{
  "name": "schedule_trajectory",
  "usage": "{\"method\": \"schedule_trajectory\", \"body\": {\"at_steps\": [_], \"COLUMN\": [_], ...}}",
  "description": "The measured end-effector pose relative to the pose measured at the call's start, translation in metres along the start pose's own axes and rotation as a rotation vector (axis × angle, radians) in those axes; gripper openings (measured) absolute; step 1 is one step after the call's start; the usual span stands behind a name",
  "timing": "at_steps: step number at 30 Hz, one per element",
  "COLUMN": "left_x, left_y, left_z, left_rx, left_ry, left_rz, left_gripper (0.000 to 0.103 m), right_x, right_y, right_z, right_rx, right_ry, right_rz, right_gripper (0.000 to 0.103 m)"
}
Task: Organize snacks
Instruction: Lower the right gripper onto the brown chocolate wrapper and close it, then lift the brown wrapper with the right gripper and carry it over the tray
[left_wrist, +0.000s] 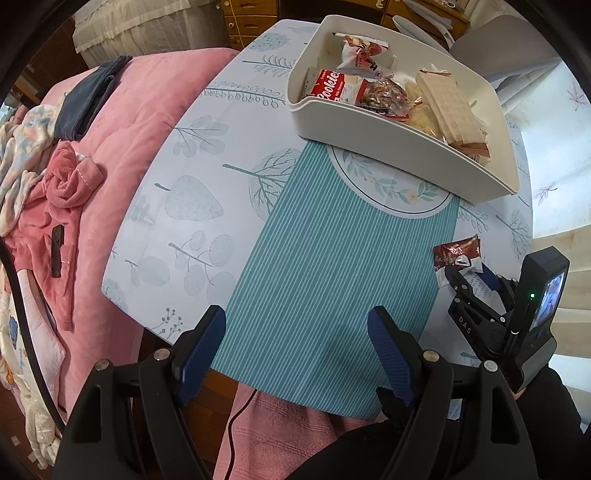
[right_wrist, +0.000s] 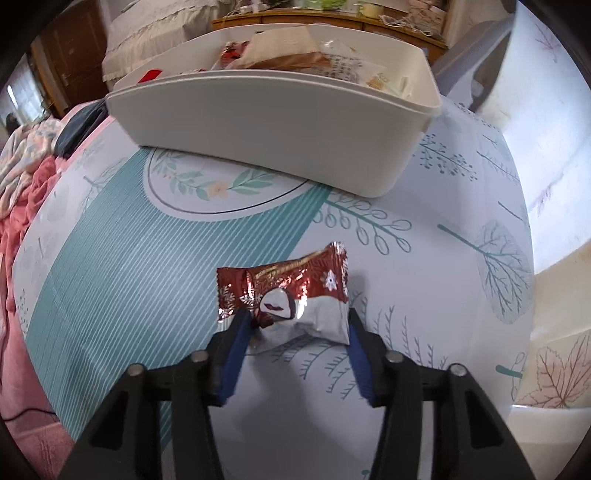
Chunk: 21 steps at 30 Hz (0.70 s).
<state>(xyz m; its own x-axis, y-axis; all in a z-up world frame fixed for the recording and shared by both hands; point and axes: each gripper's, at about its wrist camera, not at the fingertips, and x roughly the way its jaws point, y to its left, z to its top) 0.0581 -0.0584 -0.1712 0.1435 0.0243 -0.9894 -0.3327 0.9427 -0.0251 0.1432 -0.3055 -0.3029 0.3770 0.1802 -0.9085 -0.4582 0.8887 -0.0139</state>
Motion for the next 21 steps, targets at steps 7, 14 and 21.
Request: {"method": "schedule_trajectory", "body": {"at_steps": [7, 14, 21], "left_x": [-0.003, -0.005, -0.014], "left_y": [-0.007, -0.01, 0.005], "left_z": [0.009, 0.02, 0.039], "left_rx": [0.044, 0.108, 0.152], "left_ry": [-0.013, -0.024, -0.053], "left_rz": [-0.033, -0.089, -0.162], "left_gripper": [0.078, 0.078, 0.078], "right_x": [0.002, 0.002, -0.001], "right_y": [0.002, 0.0, 0.009], "right_z": [0.008, 0.015, 0.018], "right_rx": [0.008, 0.1, 0.222], "right_ry": [0.039, 0.104, 0.211], "right_rz": [0.013, 0.011, -0.014], "right_gripper": [0.031, 0.028, 0.026]}}
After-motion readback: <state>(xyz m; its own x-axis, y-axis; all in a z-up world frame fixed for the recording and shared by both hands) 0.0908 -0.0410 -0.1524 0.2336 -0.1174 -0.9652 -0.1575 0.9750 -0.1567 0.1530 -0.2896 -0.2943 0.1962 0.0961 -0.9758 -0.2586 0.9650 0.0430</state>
